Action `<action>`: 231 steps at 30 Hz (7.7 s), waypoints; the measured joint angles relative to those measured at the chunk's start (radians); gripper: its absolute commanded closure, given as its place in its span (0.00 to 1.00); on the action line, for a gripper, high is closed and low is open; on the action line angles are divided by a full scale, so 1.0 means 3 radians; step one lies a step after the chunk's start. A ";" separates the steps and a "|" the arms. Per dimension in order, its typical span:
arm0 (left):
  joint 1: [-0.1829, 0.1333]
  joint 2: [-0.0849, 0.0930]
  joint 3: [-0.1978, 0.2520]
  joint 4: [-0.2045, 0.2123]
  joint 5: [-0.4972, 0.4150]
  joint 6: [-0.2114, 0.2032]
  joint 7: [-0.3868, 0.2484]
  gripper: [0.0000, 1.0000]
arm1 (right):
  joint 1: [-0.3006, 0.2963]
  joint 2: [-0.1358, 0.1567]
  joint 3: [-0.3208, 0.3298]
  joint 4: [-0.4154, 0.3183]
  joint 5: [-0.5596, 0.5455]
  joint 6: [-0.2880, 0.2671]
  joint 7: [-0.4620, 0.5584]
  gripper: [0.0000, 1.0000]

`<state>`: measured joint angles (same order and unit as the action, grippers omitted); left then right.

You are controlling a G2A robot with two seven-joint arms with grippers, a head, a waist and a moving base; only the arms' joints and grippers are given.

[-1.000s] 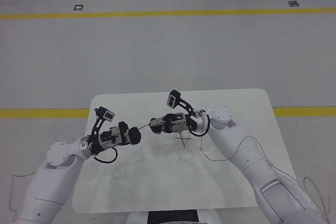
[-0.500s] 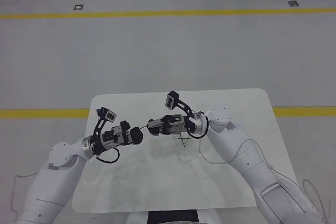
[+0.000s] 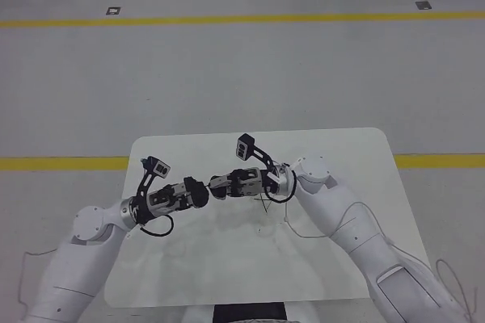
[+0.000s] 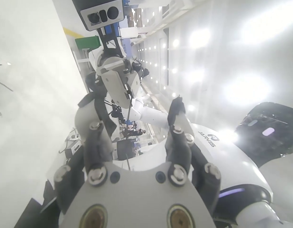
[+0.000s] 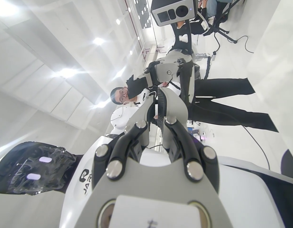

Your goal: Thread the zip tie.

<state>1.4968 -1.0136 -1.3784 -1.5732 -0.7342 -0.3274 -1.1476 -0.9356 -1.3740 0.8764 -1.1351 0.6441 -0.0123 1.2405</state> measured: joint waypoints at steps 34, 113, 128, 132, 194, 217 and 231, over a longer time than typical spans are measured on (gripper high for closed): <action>0.0009 0.0025 0.0029 0.0037 -0.0009 0.0050 0.0036 0.84 | 0.0003 0.0032 -0.0003 -0.0044 -0.0195 0.0043 -0.0065 1.00; 0.0174 0.0079 -0.0664 0.0080 -0.0088 -0.0042 -0.0206 1.00 | -0.0049 0.0438 0.0334 -0.0794 -0.2853 0.0232 -0.0146 0.00; 0.0175 0.0078 -0.0663 0.0079 -0.0091 -0.0042 -0.0209 1.00 | 0.0177 0.0425 -0.0149 -0.0950 -0.3890 0.0528 0.0121 0.00; 0.0175 0.0078 -0.0663 0.0079 -0.0091 -0.0042 -0.0209 1.00 | 0.0321 0.0385 -0.0404 -0.0871 -0.4201 0.0526 0.0318 0.00; 0.0175 0.0078 -0.0663 0.0079 -0.0091 -0.0042 -0.0209 1.00 | 0.0435 0.0214 -0.0772 -0.0457 -0.4666 0.0460 0.0211 0.96; 0.0175 0.0078 -0.0663 0.0079 -0.0091 -0.0042 -0.0209 1.00 | 0.0535 0.0006 -0.0975 0.0143 -0.4668 0.0459 0.0001 0.89; 0.0175 0.0078 -0.0663 0.0079 -0.0091 -0.0042 -0.0209 1.00 | 0.0628 -0.0123 -0.1053 0.0450 -0.4657 0.0401 -0.0042 0.77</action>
<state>1.5493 -0.9901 -1.5772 -1.5494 -0.7615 -0.3400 -1.2104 -0.7473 -1.4109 0.5604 -1.0001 -0.7531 0.1081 1.2278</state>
